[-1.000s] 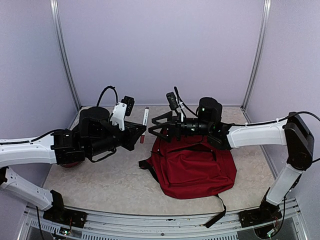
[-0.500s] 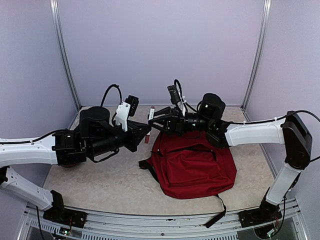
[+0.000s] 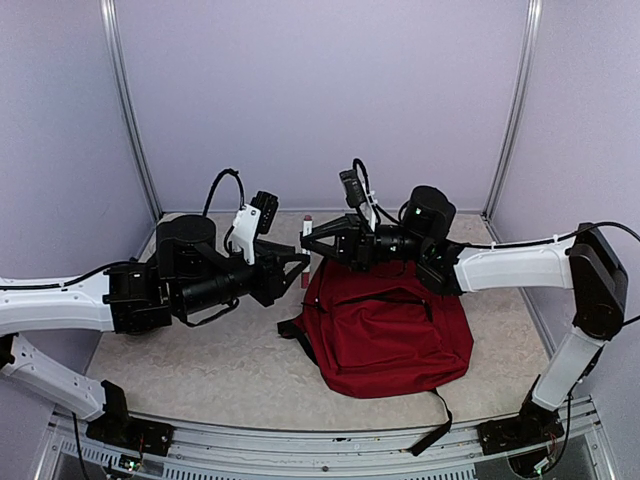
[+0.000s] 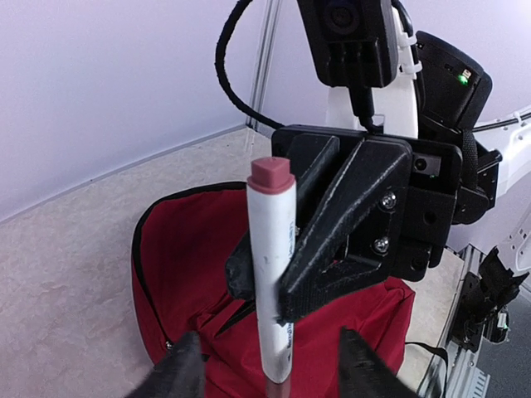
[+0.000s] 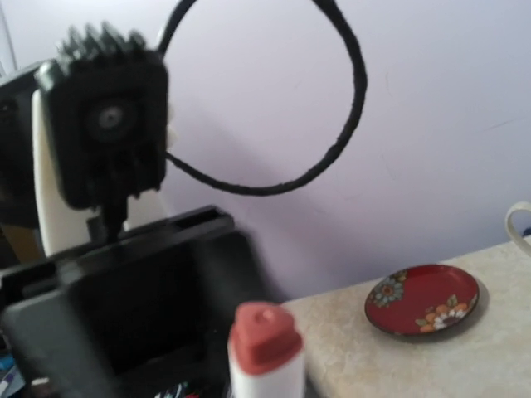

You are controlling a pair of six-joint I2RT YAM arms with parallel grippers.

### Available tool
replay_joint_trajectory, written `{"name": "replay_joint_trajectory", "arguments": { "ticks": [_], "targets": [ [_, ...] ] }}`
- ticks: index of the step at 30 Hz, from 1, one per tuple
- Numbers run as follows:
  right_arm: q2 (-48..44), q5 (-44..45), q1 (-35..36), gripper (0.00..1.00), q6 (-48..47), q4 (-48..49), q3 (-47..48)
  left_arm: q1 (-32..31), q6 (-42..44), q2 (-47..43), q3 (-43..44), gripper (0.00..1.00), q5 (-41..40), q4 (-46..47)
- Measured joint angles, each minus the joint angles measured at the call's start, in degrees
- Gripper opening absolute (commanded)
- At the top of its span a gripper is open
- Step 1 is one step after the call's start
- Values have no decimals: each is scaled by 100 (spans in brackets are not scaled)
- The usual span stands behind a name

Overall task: Pack the student bag
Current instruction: Pass from the left arm to the right, then place the pen in the lower front pocket of the bag.

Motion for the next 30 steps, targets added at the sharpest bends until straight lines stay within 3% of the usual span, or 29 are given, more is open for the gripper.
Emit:
{"name": "replay_joint_trajectory", "arguments": {
  "ticks": [3, 7, 14, 21, 30],
  "targets": [
    [-227, 20, -76, 0, -205, -420, -109, 4, -2, 0, -66, 99, 157, 96],
    [-774, 409, -345, 0, -1003, -1773, -133, 177, -48, 68, -140, 99, 485, 216],
    [-2122, 1460, -968, 0, -2588, -3718, -619, 1556, -549, 1307, 225, 99, 1266, 341],
    [-2420, 1784, -1255, 0, -3845, -4225, -1154, 2236, -863, 2953, 927, 99, 1882, 127],
    [-2363, 1416, -1331, 0, -4977, -4275, -1453, 2398, -1086, 4203, 1556, 99, 2752, 101]
  ]
}}
